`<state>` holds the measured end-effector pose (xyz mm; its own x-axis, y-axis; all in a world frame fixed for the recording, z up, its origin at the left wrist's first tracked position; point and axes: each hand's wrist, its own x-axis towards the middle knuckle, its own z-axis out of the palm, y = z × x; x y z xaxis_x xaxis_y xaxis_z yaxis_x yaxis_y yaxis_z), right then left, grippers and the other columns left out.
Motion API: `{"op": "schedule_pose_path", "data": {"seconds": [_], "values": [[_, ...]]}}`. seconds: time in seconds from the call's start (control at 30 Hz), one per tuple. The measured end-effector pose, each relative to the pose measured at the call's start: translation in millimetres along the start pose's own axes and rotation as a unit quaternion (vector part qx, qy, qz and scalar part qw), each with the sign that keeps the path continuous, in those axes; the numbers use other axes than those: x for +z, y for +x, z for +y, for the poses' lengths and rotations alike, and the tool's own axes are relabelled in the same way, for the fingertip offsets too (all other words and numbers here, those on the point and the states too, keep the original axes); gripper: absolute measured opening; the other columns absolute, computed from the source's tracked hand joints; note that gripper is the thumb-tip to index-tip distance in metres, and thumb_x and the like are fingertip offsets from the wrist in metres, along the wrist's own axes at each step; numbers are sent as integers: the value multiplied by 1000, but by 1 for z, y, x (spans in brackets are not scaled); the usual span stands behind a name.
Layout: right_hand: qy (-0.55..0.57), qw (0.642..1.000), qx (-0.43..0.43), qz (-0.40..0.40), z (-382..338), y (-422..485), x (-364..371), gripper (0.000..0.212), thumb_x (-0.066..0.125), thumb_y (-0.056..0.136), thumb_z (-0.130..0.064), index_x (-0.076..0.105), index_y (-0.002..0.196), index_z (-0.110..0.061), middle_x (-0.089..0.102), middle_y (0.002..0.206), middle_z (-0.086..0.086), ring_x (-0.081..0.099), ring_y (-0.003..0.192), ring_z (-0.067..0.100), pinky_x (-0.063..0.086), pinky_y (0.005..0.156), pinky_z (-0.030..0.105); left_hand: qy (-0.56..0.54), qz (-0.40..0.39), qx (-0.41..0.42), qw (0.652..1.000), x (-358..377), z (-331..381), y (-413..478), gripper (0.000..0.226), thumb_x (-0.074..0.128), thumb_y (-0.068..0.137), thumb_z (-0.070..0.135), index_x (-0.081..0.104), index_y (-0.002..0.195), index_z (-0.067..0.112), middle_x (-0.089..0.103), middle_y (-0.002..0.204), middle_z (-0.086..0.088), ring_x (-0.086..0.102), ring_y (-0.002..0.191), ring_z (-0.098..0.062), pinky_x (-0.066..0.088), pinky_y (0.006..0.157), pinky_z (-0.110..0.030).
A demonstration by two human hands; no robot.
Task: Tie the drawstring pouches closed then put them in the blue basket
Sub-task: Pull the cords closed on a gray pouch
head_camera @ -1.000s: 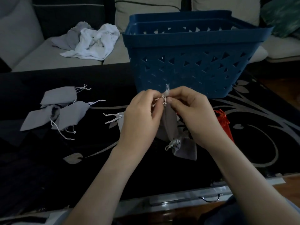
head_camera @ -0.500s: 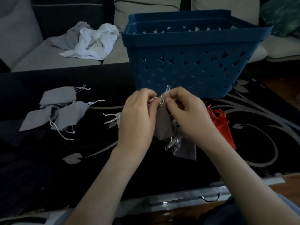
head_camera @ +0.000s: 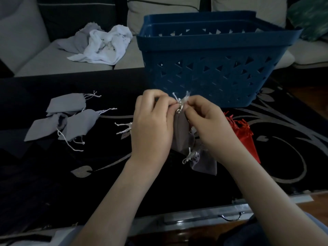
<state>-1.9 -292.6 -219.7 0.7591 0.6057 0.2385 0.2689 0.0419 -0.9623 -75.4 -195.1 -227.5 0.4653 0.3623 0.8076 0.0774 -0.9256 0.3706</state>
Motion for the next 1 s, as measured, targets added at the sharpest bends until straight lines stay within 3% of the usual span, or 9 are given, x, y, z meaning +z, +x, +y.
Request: {"op": "schedule_pose_path", "data": {"seconds": [0.2, 0.37, 0.57, 0.73, 0.9, 1.0], "values": [[-27, 1000, 4, 8, 3, 3, -1, 11, 53, 94, -12, 63, 90, -10, 57, 72, 9, 49, 67, 16, 43, 66, 33, 24, -31, 38, 999, 0, -3, 1, 17, 55, 92, 15, 65, 84, 2, 61, 94, -10, 51, 82, -24, 46, 70, -39], [-33, 999, 16, 36, 3, 5, -2, 14, 53, 91, -8, 61, 81, -16, 53, 66, 1, 47, 63, 15, 41, 64, 31, 48, -55, 67, 995, 0, -7, 3, 17, 53, 93, 13, 64, 86, 1, 61, 95, -12, 52, 81, -27, 47, 68, -44], [-44, 998, 20, 42, 1, 5, -3, 12, 52, 91, -9, 60, 83, -13, 50, 62, -4, 46, 61, 15, 41, 61, 31, 43, -79, 43, 995, -3, -7, 5, 21, 43, 94, 16, 57, 87, 2, 56, 94, -13, 51, 83, -24, 39, 71, -30], [-75, 994, 14, 75, 3, 6, -4, 19, 53, 88, -8, 57, 76, -21, 51, 62, -8, 48, 61, 14, 43, 62, 33, -66, -105, -35, 992, 1, -2, 4, 23, 34, 91, 20, 50, 88, 4, 44, 92, -4, 43, 78, -10, 34, 71, -20], [-52, 991, 49, 114, 5, 9, -8, 13, 52, 90, -6, 59, 83, -14, 61, 70, 5, 56, 54, 16, 49, 59, 36, -114, -88, -71, 987, 2, -4, 2, 10, 41, 92, 7, 41, 88, 16, 47, 96, -2, 42, 82, 11, 30, 76, 2], [-38, 991, 66, 109, 7, 10, -7, 12, 51, 93, -7, 59, 86, -11, 62, 73, 8, 57, 54, 17, 52, 59, 41, -130, -116, -82, 981, 1, -4, 3, 10, 41, 95, 5, 44, 91, 13, 53, 107, -5, 44, 92, 6, 31, 82, 2]]}}
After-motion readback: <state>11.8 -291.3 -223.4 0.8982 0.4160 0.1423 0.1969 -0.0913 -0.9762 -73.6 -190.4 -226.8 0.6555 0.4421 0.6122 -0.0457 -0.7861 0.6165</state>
